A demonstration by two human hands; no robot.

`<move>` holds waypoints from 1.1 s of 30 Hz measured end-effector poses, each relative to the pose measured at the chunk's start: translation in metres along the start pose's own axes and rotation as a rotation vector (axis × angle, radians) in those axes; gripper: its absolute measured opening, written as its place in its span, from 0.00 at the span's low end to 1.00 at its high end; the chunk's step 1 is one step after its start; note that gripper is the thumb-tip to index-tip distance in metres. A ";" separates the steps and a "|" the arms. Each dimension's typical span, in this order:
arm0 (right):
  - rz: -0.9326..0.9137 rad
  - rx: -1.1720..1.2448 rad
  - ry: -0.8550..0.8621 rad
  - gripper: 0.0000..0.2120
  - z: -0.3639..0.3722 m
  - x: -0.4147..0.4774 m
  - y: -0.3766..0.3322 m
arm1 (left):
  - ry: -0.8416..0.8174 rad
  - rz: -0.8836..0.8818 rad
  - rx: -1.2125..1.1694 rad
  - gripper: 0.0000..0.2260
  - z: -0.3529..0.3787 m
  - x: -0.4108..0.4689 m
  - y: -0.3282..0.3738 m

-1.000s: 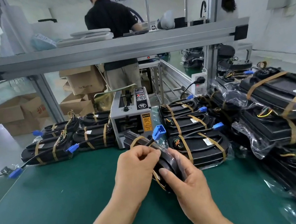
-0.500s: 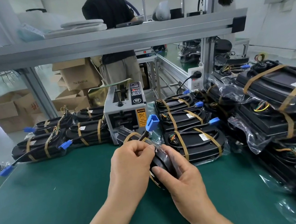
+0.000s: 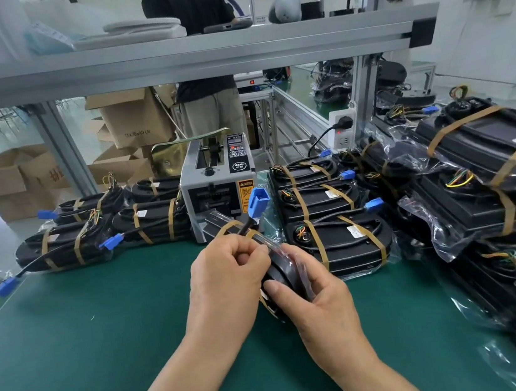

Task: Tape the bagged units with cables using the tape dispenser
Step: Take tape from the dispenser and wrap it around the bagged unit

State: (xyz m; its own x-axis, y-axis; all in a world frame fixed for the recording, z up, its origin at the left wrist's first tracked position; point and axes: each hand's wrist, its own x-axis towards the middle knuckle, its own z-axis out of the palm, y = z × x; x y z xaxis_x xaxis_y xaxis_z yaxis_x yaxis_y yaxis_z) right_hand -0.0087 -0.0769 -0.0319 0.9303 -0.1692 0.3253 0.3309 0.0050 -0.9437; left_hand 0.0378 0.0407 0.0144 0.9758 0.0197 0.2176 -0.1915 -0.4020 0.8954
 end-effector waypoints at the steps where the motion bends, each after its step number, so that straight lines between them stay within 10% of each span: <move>1: -0.002 0.003 0.000 0.29 0.000 0.000 -0.001 | 0.000 0.002 0.000 0.06 0.000 0.000 0.000; 33: 0.100 -0.094 -0.012 0.19 -0.006 0.003 -0.012 | 0.028 -0.120 0.008 0.16 0.000 -0.003 -0.012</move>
State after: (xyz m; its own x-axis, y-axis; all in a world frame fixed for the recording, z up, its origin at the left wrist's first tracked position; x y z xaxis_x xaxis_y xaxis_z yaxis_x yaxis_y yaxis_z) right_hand -0.0109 -0.0837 -0.0205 0.9599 -0.1605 0.2299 0.2210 -0.0712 -0.9727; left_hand 0.0373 0.0459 0.0029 0.9884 0.0939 0.1197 -0.0723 -0.4025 0.9126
